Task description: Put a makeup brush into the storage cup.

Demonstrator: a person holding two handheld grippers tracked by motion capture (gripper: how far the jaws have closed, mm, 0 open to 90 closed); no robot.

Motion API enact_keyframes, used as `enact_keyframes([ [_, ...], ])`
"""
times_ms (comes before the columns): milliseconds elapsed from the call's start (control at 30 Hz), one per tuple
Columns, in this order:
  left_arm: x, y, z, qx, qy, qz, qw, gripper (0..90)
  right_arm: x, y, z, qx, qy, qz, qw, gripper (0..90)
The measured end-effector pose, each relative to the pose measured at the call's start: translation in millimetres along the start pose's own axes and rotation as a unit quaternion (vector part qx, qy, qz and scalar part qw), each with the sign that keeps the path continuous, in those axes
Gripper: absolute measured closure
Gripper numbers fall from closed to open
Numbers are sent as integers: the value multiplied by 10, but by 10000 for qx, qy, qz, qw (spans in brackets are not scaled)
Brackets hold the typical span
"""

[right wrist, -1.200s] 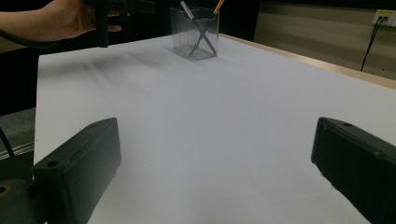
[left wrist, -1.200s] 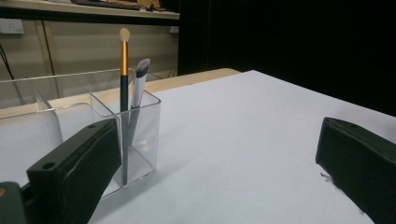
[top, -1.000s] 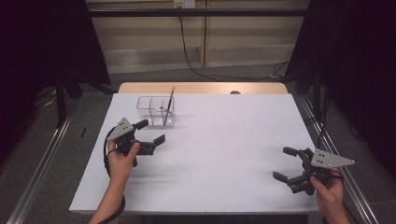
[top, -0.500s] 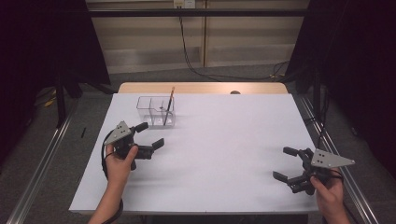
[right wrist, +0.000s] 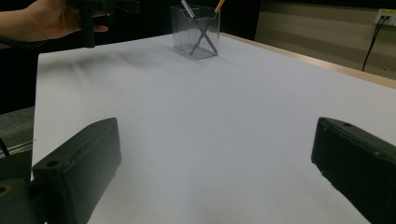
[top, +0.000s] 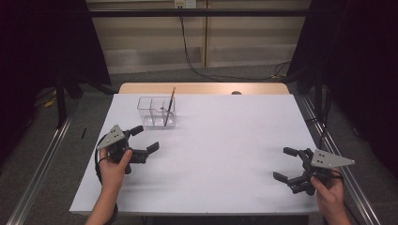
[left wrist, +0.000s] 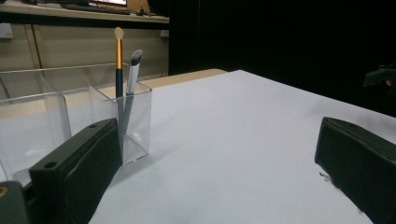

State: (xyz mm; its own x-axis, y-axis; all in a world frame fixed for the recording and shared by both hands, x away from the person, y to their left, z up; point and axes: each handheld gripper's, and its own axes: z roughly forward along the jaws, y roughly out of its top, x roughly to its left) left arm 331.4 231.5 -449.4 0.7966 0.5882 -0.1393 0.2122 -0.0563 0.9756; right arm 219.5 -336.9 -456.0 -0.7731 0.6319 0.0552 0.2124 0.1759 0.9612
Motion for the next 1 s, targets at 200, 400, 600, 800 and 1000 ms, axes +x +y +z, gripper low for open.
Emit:
enact_keyframes([
  [200,-10,-10,-45,-25,-20,-17,10000,7,-1,1,3,-5,0,-12,10000,9],
  [400,-19,-16,-61,11,-74,29,10000,7,-11,0,0,4,-5,-27,10000,9],
  [600,-26,-28,-84,0,-68,41,10000,8,-18,3,-15,16,-37,-29,10000,9],
  [800,-46,-31,-119,1,-81,110,9999,8,-30,2,-22,8,-54,-21,10000,8],
  [1000,-56,-34,-167,23,-64,141,9999,8,-26,10,-17,12,-47,-25,10000,9],
])
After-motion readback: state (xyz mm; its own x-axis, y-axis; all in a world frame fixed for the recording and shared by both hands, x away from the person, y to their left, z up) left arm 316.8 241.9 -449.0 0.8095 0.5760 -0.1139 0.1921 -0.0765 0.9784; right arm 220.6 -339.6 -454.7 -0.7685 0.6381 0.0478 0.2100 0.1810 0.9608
